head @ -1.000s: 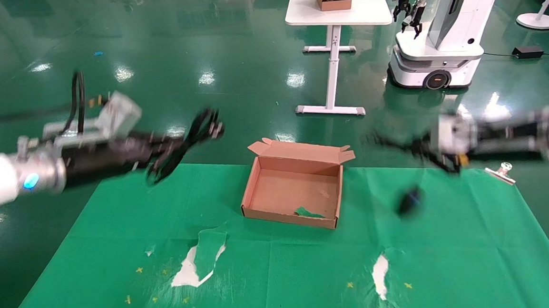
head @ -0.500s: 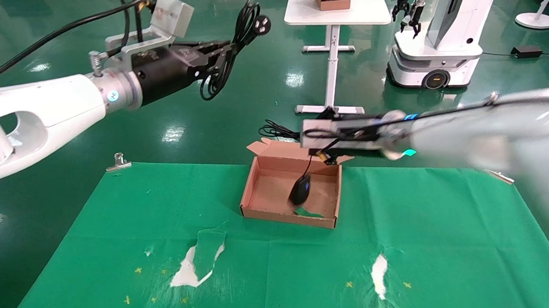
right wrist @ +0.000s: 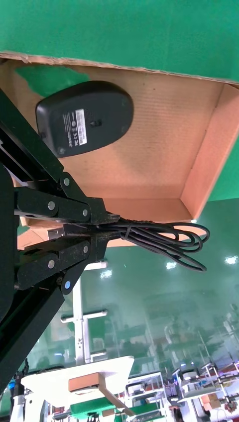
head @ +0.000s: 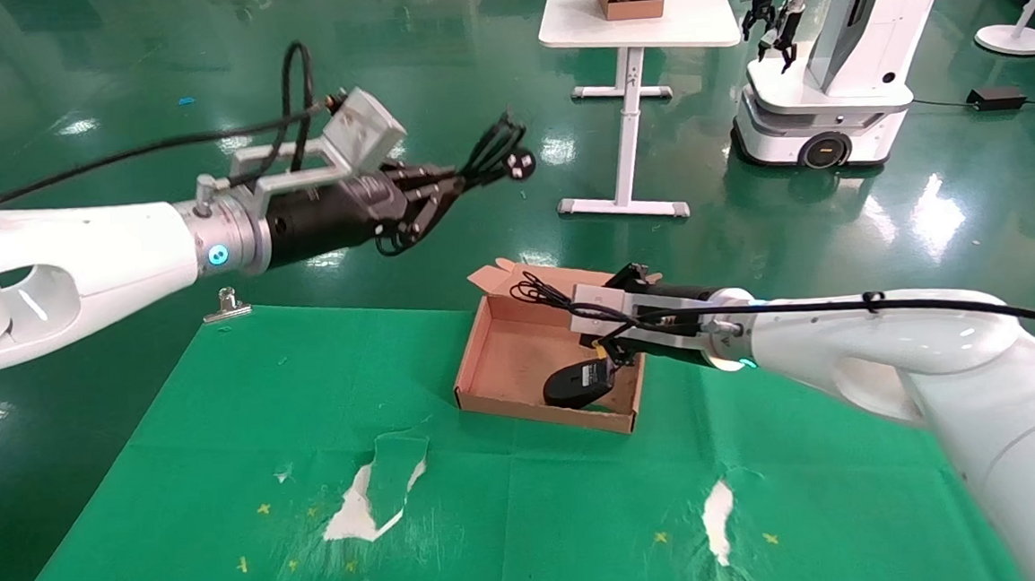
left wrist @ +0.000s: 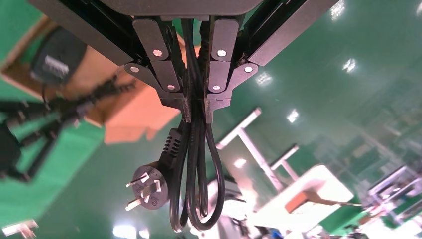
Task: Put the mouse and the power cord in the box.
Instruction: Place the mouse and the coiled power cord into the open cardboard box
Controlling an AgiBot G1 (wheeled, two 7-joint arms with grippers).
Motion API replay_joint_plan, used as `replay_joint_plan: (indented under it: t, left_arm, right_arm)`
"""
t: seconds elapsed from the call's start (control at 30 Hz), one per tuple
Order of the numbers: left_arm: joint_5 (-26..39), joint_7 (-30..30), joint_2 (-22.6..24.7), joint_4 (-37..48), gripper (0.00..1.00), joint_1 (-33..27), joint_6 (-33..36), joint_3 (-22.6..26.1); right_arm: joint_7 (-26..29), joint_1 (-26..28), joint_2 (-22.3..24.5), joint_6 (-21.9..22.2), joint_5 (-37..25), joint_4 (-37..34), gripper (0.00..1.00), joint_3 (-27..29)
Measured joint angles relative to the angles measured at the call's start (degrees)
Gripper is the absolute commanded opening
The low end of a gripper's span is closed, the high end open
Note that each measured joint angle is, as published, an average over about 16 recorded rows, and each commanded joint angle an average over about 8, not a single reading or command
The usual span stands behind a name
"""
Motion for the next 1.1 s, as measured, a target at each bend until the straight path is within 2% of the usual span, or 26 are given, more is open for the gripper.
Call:
replay_joint_plan:
  t: [0.23,0.43,0.57,0.73,0.77,0.9,1.0,1.03,1.1]
  left_arm:
    - [1.59,2.77,0.99,-0.76,0.00,1.41,0.33,1.23]
    - [2.16,3.07,2.40,-3.77,0.00,4.08,-0.41,2.73]
    - [2.05,1.84,3.05,-7.41,0.00,6.62,-0.84,4.71]
    - [1.27,-1.36,3.37,-12.48,0.01,9.78,-2.11,7.83]
    - [1.03,-2.08,3.39,-13.44,0.08,10.32,-2.47,8.46]
    - [0.07,-4.55,3.38,-16.48,0.58,11.98,-3.89,10.65]
    - [-0.49,-5.84,3.37,-17.72,0.94,12.68,-4.98,11.71]
    - [-0.65,-6.18,3.37,-17.95,1.00,12.81,-5.32,11.92]
    - [-0.85,-6.60,3.38,-18.25,1.00,12.96,-5.83,12.19]
  right_arm:
    - [0.13,0.37,0.44,0.26,1.17,0.46,1.00,-1.58]
    - [-1.49,3.54,2.74,-0.98,2.14,-0.23,1.00,-2.03]
    - [-3.08,7.27,6.08,-4.94,2.99,-0.57,1.00,-1.74]
    - [-5.15,12.09,10.61,-12.44,3.95,-0.90,1.00,-1.22]
    - [-5.51,12.96,11.47,-14.23,4.14,-0.90,1.00,-1.12]
    - [-6.59,15.54,14.25,-20.58,4.89,-0.85,1.00,-0.74]
    - [-7.06,16.44,15.29,-23.77,5.28,-0.96,1.00,-0.59]
    - [-7.17,16.56,15.41,-24.37,5.35,-1.05,1.00,-0.57]
    - [-7.29,16.71,15.51,-24.99,5.42,-1.20,1.00,-0.54]
